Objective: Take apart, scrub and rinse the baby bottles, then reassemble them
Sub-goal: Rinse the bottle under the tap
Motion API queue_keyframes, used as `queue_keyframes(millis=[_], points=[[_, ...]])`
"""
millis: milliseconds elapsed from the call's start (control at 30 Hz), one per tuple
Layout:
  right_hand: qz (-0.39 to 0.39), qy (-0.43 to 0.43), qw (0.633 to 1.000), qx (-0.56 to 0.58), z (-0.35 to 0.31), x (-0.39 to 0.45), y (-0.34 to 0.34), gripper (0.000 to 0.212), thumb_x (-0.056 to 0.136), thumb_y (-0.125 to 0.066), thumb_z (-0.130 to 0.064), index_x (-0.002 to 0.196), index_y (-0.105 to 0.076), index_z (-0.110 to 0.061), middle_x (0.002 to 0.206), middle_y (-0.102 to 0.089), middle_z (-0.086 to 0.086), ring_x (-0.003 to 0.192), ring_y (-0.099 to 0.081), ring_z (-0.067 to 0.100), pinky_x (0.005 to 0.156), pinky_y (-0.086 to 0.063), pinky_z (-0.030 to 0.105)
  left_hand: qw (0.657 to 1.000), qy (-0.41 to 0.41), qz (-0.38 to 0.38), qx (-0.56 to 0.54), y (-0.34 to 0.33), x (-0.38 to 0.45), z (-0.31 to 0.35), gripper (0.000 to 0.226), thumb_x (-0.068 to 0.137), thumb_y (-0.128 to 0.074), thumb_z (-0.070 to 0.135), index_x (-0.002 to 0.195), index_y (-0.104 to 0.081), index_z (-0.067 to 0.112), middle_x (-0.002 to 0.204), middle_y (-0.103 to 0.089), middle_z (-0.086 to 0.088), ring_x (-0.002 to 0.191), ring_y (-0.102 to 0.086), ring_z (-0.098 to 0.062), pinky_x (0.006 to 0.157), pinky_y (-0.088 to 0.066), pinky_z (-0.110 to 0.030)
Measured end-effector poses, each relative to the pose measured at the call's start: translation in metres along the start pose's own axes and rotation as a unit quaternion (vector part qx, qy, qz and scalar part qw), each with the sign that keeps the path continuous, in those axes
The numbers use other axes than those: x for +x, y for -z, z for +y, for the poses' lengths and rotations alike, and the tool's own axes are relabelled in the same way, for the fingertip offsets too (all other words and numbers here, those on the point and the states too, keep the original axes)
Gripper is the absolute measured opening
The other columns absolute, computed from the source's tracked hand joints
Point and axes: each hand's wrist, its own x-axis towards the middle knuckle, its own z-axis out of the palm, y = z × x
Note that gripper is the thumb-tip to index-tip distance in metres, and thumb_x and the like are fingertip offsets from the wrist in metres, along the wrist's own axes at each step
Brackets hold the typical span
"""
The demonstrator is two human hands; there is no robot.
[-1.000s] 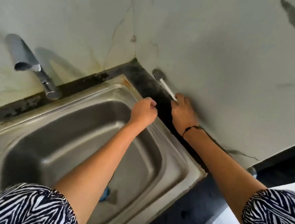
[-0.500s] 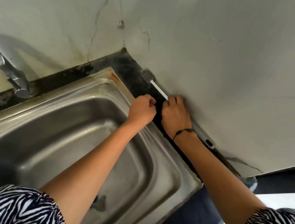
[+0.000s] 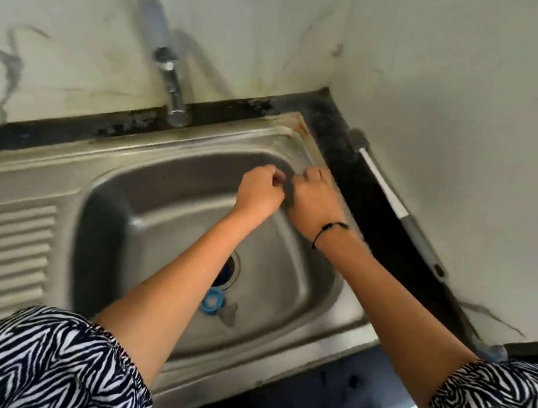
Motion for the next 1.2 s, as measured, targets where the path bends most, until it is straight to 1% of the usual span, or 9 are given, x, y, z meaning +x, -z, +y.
queue_keyframes(millis=[100,300,533,600,733,867,967,1100,1200], points=[[-0.012,0.051,0.999,0.004,-0.038,0.014,-0.001,0.033,0.086,-0.046,-0.009,0.118,-0.052,-0.004,0.121,-0.05,0.018,0.117,-0.039,0.032,0.099,-0.029,0.032,0.998,0.044,0.039,-0.011,0.032,-0.008,-0.037,0.026,0.092,-0.048,0.004,0.111,-0.065,0.009,0.115,-0.065,-0.008,0.108,-0.059,-0.021,0.083,-0.04,-0.02],[-0.048,0.117,0.99,0.055,-0.102,0.045,-0.005,0.04,0.089,-0.045,-0.008,0.129,-0.049,-0.004,0.126,-0.048,0.017,0.121,-0.038,0.032,0.099,-0.03,0.031,0.988,0.107,0.103,-0.045,0.084,-0.014,-0.085,0.027,0.092,-0.046,0.004,0.112,-0.064,0.007,0.117,-0.065,-0.009,0.11,-0.058,-0.023,0.091,-0.042,-0.025],[-0.049,0.067,0.981,0.177,-0.135,0.104,0.004,0.067,0.088,-0.049,-0.006,0.147,-0.018,-0.002,0.133,-0.045,0.023,0.123,-0.041,0.035,0.1,-0.033,0.035,0.977,0.12,0.143,-0.104,0.11,0.003,-0.103,0.022,0.091,-0.047,0.002,0.101,-0.066,0.006,0.109,-0.067,-0.009,0.106,-0.059,-0.024,0.093,-0.043,-0.027],[-0.061,0.032,0.971,0.23,-0.136,0.123,0.005,0.074,0.087,-0.052,-0.007,0.15,-0.013,-0.01,0.125,-0.051,0.02,0.115,-0.049,0.032,0.092,-0.04,0.034,0.975,0.125,0.142,-0.12,0.11,0.011,-0.105,0.022,0.091,-0.046,0.001,0.101,-0.066,0.007,0.108,-0.066,-0.008,0.105,-0.059,-0.023,0.095,-0.043,-0.028],[-0.104,0.003,0.937,0.333,-0.135,0.147,0.003,0.086,0.083,-0.052,0.0,0.151,-0.009,-0.031,0.084,-0.056,0.01,0.074,-0.053,0.02,0.059,-0.043,0.024,0.972,0.134,0.134,-0.14,0.109,0.028,-0.11,0.024,0.091,-0.044,-0.001,0.101,-0.065,0.007,0.108,-0.065,-0.008,0.105,-0.059,-0.022,0.094,-0.044,-0.028],[-0.148,0.012,0.906,0.397,-0.132,0.159,-0.004,0.092,0.082,-0.049,0.006,0.147,-0.01,-0.045,0.074,-0.057,0.001,0.063,-0.054,0.017,0.062,-0.051,0.03,0.971,0.132,0.139,-0.146,0.106,0.04,-0.118,0.024,0.091,-0.045,-0.002,0.103,-0.065,0.004,0.109,-0.066,-0.009,0.104,-0.06,-0.022,0.089,-0.042,-0.023],[-0.202,0.062,0.908,0.362,-0.131,0.163,-0.007,0.093,0.085,-0.045,0.008,0.142,-0.009,-0.055,0.072,-0.065,0.007,0.057,-0.057,0.02,0.059,-0.052,0.034,0.97,0.132,0.14,-0.146,0.102,0.044,-0.122,0.025,0.092,-0.045,-0.002,0.108,-0.065,0.002,0.113,-0.066,-0.01,0.108,-0.059,-0.021,0.09,-0.041,-0.02],[-0.255,0.117,0.918,0.281,-0.128,0.174,-0.017,0.103,0.082,-0.044,0.015,0.136,-0.006,-0.065,0.068,-0.061,0.011,0.047,-0.051,0.018,0.048,-0.046,0.03,0.969,0.143,0.131,-0.155,0.095,0.042,-0.126,0.029,0.092,-0.044,-0.004,0.112,-0.064,0.002,0.117,-0.065,-0.01,0.112,-0.058,-0.021,0.097,-0.041,-0.022],[-0.228,0.14,0.917,0.297,-0.119,0.17,-0.028,0.103,0.08,-0.04,0.018,0.138,-0.009,-0.061,0.069,-0.06,0.012,0.051,-0.051,0.017,0.05,-0.048,0.026,0.971,0.146,0.126,-0.137,0.092,0.033,-0.129,0.03,0.092,-0.044,-0.003,0.113,-0.064,0.002,0.12,-0.063,-0.009,0.115,-0.056,-0.02,0.097,-0.037,-0.019]])
